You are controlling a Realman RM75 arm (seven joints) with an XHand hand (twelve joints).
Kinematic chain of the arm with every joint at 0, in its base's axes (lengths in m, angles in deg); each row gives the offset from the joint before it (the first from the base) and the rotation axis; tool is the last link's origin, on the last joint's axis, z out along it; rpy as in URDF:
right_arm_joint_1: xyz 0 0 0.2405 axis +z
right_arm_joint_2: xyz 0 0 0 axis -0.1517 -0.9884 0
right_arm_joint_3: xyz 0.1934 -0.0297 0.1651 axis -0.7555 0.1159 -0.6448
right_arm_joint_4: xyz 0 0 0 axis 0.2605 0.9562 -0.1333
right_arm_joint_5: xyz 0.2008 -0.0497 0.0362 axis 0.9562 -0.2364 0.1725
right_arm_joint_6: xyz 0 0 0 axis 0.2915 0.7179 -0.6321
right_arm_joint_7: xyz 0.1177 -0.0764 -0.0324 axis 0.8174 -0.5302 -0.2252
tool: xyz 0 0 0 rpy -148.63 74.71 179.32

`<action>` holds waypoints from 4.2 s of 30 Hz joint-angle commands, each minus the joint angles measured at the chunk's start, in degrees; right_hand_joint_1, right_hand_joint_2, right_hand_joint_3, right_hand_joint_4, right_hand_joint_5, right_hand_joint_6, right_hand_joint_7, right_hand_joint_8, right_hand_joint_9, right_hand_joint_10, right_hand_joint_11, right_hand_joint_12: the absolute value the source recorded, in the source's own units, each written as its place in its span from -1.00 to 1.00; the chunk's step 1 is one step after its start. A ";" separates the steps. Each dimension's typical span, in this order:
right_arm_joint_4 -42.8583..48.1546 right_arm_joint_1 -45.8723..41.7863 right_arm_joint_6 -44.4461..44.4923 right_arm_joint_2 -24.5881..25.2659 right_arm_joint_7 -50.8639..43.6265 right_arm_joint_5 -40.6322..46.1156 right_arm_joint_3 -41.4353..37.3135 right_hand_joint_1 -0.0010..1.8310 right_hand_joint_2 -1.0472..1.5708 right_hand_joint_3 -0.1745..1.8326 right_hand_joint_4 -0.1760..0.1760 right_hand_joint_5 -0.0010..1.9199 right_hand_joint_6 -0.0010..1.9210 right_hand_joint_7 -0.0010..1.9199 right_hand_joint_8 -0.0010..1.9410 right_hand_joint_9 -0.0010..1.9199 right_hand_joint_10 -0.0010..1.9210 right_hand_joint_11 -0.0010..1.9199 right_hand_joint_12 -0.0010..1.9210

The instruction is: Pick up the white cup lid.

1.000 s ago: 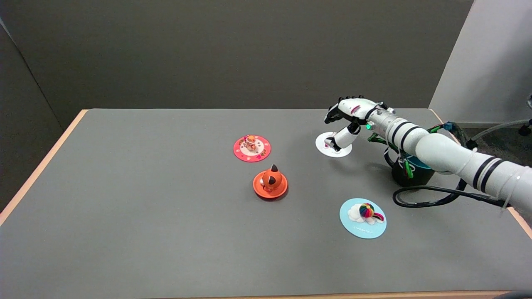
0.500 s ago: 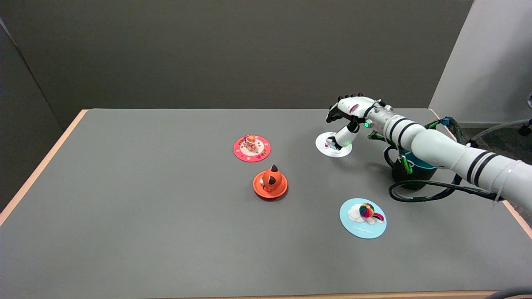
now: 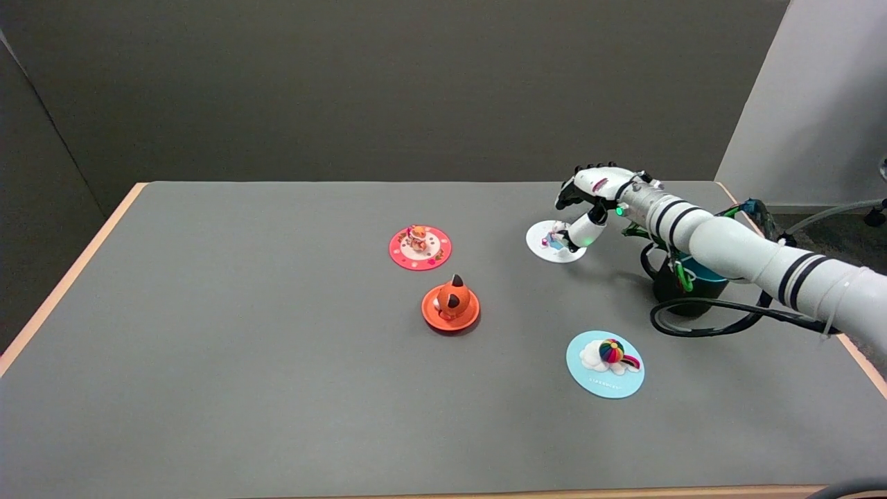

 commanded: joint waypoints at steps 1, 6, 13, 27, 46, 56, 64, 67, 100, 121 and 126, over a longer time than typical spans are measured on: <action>2.07 -0.41 -0.37 0.37 0.06 0.98 0.70 -0.19 0.15 0.18 -0.40 -0.29 -0.76 -0.34 -0.80 -0.39 -0.79 -0.64 -0.74; 2.28 -0.29 -0.57 0.85 0.06 0.98 0.70 -0.19 0.15 0.18 -0.40 -0.29 -0.76 -0.33 -0.80 -0.39 -0.79 -0.64 -0.74; 2.32 -0.16 -0.53 0.93 -0.06 0.98 0.70 -0.19 0.16 0.17 -0.40 -0.28 -0.76 -0.32 -0.80 -0.39 -0.79 -0.64 -0.74; 2.15 -0.40 -0.09 0.93 -0.42 0.98 0.70 -0.17 0.27 0.05 -0.31 -0.16 -0.36 -0.16 -0.75 -0.37 -0.80 -0.64 -0.75; 1.87 -0.12 -0.01 1.01 -0.58 0.98 0.70 -0.14 0.31 0.01 -0.19 -0.20 -0.25 -0.18 -0.73 -0.38 -0.80 -0.63 -0.78; -0.20 -0.88 -0.13 0.85 -1.22 0.90 -0.02 -0.14 0.30 0.01 -0.19 -0.22 -0.24 -0.20 -0.73 -0.40 -0.80 -0.64 -0.79; -2.44 -4.16 -0.05 0.29 -1.22 0.90 -2.66 -0.14 0.28 0.02 -0.32 -0.19 -0.34 -0.21 -0.74 -0.40 -0.80 -0.64 -0.79; -2.99 -5.20 -0.01 0.13 -1.22 0.86 -3.89 -0.13 0.28 0.03 -0.34 -0.18 -0.35 -0.21 -0.74 -0.40 -0.80 -0.64 -0.79; -4.96 -4.43 0.38 -0.87 -4.38 -6.40 -7.93 -0.18 0.74 -0.53 0.95 -0.45 0.76 -0.37 -0.36 -0.35 -0.80 -0.63 -0.75; -5.24 -5.92 -0.57 -0.03 -2.73 0.98 -6.17 -0.04 0.27 0.09 -0.66 -0.21 -0.71 -0.24 -0.67 -0.40 -0.80 -0.65 -0.78; -5.61 -5.87 -0.57 -0.03 -2.73 0.98 -6.17 -0.04 0.26 0.09 -0.66 -0.21 -0.71 -0.23 -0.68 -0.40 -0.80 -0.65 -0.78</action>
